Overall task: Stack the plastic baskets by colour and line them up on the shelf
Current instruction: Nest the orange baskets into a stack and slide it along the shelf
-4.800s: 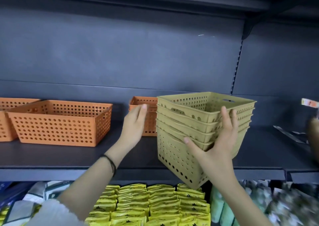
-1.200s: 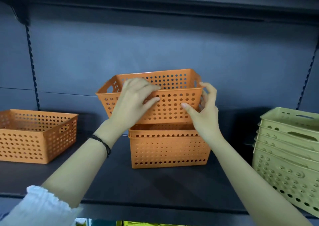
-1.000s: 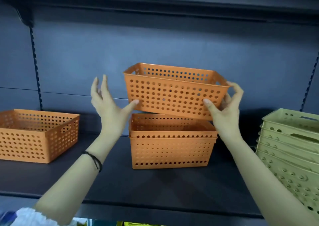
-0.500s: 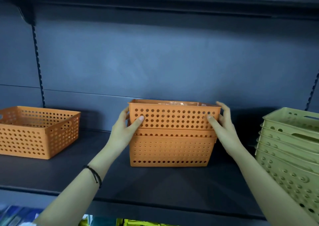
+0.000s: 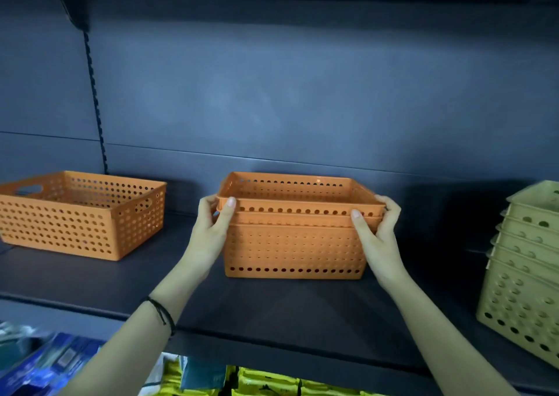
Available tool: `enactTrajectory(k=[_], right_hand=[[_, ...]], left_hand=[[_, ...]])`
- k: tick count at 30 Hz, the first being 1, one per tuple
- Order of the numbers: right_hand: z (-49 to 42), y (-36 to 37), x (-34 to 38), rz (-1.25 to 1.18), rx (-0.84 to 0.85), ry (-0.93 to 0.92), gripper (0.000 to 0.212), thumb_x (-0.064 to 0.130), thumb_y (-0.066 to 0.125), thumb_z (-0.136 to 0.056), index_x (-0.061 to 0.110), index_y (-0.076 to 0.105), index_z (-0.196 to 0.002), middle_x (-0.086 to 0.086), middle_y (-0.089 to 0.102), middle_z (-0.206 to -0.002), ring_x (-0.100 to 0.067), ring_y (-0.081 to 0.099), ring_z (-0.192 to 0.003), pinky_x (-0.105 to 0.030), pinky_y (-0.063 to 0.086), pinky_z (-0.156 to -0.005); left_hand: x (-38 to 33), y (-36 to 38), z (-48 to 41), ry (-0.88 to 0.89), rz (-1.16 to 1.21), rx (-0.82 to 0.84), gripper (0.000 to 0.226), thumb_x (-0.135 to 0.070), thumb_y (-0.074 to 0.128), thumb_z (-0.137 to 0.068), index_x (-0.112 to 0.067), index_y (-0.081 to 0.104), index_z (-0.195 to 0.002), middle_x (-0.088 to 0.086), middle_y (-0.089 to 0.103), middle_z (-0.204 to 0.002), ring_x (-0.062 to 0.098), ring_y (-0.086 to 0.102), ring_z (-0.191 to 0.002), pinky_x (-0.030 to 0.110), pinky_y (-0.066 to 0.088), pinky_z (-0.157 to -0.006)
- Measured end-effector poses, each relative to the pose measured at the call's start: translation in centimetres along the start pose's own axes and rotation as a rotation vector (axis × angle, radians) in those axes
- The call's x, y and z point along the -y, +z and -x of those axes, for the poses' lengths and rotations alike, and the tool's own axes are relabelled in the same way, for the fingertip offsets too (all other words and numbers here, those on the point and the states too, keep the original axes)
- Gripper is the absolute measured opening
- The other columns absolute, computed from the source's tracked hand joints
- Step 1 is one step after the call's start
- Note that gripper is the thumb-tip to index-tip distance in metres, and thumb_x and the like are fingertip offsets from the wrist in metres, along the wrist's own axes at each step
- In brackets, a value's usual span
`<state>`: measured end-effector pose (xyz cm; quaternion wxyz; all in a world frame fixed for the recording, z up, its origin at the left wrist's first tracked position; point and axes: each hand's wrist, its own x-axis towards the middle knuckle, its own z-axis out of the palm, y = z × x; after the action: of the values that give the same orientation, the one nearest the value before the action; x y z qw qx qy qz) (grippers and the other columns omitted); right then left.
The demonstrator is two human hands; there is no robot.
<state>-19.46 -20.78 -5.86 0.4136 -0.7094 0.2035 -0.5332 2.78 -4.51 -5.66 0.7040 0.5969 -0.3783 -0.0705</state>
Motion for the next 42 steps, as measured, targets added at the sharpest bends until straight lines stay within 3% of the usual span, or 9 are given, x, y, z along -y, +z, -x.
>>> enactTrajectory(k=[8,13,16,18,23,29,32,35,42], right_hand=[[0.3,5.1,0.4,-0.014,0.001,-0.007,0.05,0.036,0.057,-0.091,0.037,0.023,-0.127,0.016,0.046,-0.12,-0.002,0.052,-0.111,-0.032,0.049,-0.088],[0.4,7.8,0.9,-0.041,0.004,0.002,0.054,0.043,0.056,-0.086,0.042,0.02,-0.127,0.009,0.045,-0.124,-0.002,0.051,-0.11,-0.035,0.047,-0.089],[0.4,8.9,1.0,-0.041,-0.016,-0.018,0.056,0.048,0.054,-0.083,0.045,0.019,-0.126,0.01,0.042,-0.125,0.0,0.049,-0.11,-0.035,0.045,-0.09],[0.4,9.4,0.9,-0.047,-0.022,-0.033,0.05,0.046,0.055,-0.084,0.05,0.022,-0.122,0.015,0.042,-0.122,0.001,0.049,-0.111,-0.036,0.046,-0.091],[0.4,10.9,0.9,-0.066,-0.038,-0.027,0.048,0.058,0.059,-0.083,0.063,0.023,-0.113,0.011,0.043,-0.126,-0.003,0.05,-0.115,-0.037,0.047,-0.093],[0.8,11.8,1.2,-0.05,-0.083,-0.004,0.054,0.041,0.055,-0.09,0.047,0.018,-0.128,0.024,0.04,-0.119,-0.001,0.049,-0.112,-0.04,0.047,-0.094],[1.0,12.1,1.4,-0.053,-0.095,0.019,0.052,0.037,0.054,-0.094,0.048,0.016,-0.128,0.01,0.038,-0.128,-0.006,0.049,-0.114,-0.04,0.045,-0.094],[1.1,12.5,1.5,-0.053,-0.106,0.02,0.051,0.035,0.054,-0.094,0.048,0.017,-0.127,0.014,0.04,-0.125,-0.005,0.049,-0.115,-0.036,0.045,-0.091],[1.1,13.6,2.0,-0.065,-0.106,0.029,0.047,0.03,0.053,-0.095,0.044,0.02,-0.126,0.025,0.039,-0.117,0.003,0.049,-0.108,-0.023,0.044,-0.081]], left_hand=[[-0.2,-6.3,-1.4,-0.027,-0.092,0.018,0.048,-0.045,0.056,-0.09,-0.019,0.051,-0.13,-0.003,0.064,-0.118,0.009,0.059,-0.111,0.034,0.046,-0.098],[-1.3,-13.3,-1.8,0.172,-0.194,-0.198,0.018,-0.018,0.063,-0.09,-0.02,0.065,-0.108,0.003,0.073,-0.093,0.003,0.068,-0.079,0.031,0.056,-0.07],[-0.7,-18.7,-2.5,0.389,-0.697,-0.23,0.01,-0.033,0.067,-0.086,-0.026,0.069,-0.094,-0.015,0.068,-0.088,0.014,0.061,-0.083,0.031,0.047,-0.071],[0.9,-21.8,-3.7,0.383,-0.904,-0.162,0.039,-0.056,0.06,-0.082,-0.023,0.072,-0.098,-0.007,0.07,-0.097,0.023,0.059,-0.1,0.037,0.044,-0.083],[4.3,-24.0,-5.2,0.301,-0.995,-0.158,0.059,-0.072,0.043,-0.073,-0.028,0.072,-0.099,-0.004,0.068,-0.111,0.024,0.053,-0.12,0.051,0.021,-0.104],[3.4,-24.7,-7.3,0.308,-0.941,-0.111,0.045,-0.061,0.064,-0.072,-0.02,0.072,-0.087,-0.005,0.067,-0.094,0.024,0.059,-0.106,0.05,0.007,-0.109],[1.6,-24.8,-8.5,0.32,-0.773,-0.257,0.022,-0.043,0.068,-0.081,-0.021,0.067,-0.084,0.0,0.069,-0.096,0.024,0.06,-0.099,0.055,0.013,-0.112],[-1.9,-24.5,-9.3,0.346,-0.532,-0.432,0.022,-0.052,0.06,-0.081,-0.03,0.06,-0.083,-0.004,0.065,-0.092,0.024,0.061,-0.093,0.061,0.031,-0.104],[-8.4,-17.9,-9.5,0.719,-0.448,-0.491,0.019,-0.043,0.059,-0.086,-0.025,0.062,-0.084,-0.014,0.052,-0.079,0.007,0.046,-0.09,0.045,0.025,-0.104]])
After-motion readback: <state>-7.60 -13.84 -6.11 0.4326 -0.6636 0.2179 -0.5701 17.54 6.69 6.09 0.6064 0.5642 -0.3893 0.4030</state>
